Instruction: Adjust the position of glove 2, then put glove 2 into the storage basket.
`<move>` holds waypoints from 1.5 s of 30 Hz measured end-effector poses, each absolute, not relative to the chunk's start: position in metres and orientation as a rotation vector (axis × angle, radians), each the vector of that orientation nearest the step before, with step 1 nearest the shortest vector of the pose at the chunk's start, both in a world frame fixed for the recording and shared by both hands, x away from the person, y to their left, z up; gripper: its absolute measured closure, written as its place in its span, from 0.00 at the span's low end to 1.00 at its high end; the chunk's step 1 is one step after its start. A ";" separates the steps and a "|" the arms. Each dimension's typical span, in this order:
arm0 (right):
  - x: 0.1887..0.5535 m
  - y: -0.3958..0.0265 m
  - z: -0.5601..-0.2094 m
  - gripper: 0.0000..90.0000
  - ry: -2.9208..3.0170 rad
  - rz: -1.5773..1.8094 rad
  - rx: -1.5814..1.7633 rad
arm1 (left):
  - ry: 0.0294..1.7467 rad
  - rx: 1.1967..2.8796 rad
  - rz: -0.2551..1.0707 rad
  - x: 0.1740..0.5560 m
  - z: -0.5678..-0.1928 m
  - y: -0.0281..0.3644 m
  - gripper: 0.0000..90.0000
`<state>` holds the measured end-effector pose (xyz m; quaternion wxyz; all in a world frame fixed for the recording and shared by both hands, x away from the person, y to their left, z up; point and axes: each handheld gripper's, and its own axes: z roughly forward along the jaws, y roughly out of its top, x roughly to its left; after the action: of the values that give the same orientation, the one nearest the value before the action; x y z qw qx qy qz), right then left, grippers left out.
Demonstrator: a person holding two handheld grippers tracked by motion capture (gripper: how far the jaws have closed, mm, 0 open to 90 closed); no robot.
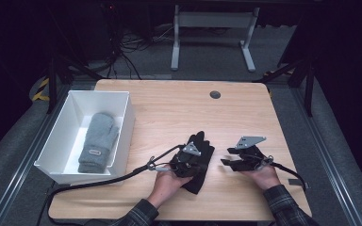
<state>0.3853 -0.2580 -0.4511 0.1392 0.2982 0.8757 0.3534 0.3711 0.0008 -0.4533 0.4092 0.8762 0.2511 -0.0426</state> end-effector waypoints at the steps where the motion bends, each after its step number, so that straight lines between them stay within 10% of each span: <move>1: 0.385 -0.260 -0.452 0.47 2.533 1.032 0.870 | 0.633 2.211 -0.102 0.371 -0.454 0.000 1.00; 28: 0.377 -0.279 -0.467 0.20 2.488 1.023 0.912 | 0.637 2.323 0.011 0.345 -0.446 0.069 1.00; 45: 0.378 -0.281 -0.470 0.14 2.464 1.047 0.922 | 0.655 2.252 0.187 0.370 -0.429 0.068 0.21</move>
<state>0.3785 -0.2808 -0.4700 0.1545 0.3217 0.8597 0.3654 0.3701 0.0677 -0.4291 0.3842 0.8838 0.2568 0.0733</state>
